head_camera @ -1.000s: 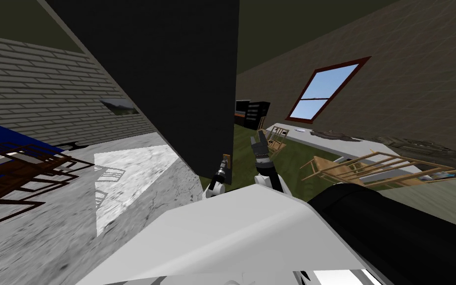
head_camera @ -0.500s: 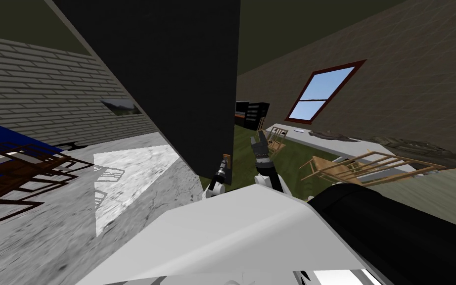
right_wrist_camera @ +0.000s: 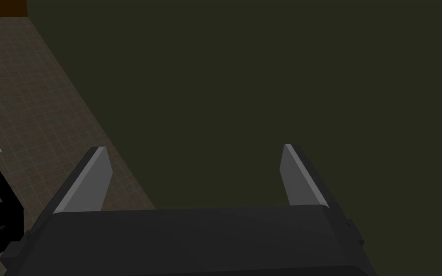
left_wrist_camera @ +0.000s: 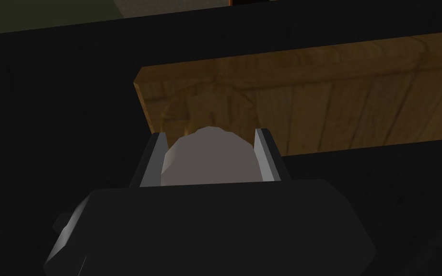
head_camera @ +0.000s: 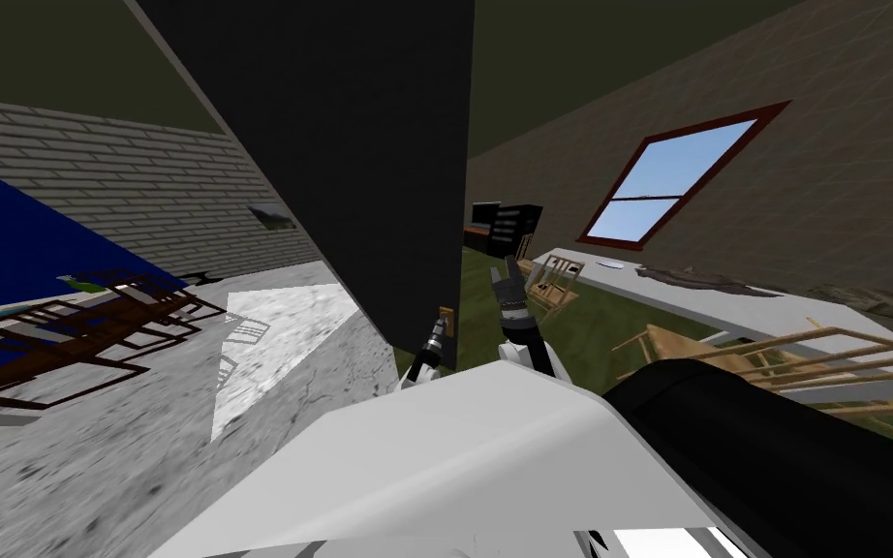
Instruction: Push the door open
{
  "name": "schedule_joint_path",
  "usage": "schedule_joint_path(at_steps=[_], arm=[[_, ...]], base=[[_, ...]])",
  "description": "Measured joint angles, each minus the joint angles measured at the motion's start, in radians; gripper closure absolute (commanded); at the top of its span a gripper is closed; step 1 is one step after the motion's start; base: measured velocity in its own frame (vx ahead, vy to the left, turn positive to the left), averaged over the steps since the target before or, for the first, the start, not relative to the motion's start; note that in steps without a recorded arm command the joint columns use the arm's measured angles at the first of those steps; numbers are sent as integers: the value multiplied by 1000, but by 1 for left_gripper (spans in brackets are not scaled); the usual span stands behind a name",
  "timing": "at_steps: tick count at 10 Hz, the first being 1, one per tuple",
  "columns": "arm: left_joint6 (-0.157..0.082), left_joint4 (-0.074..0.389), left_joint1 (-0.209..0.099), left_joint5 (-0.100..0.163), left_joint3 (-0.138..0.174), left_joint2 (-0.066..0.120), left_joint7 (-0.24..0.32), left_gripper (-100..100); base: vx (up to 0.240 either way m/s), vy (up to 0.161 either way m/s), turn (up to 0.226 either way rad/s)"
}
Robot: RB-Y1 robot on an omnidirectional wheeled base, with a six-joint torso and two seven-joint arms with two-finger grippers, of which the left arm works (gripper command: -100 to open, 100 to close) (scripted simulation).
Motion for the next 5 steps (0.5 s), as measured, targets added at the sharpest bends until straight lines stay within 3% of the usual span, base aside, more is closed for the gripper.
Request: schedule_joint_path(at_steps=[5], arm=[[-8,-58,53,20,-58,7,-41,100]], base=[[164,-135,215]])
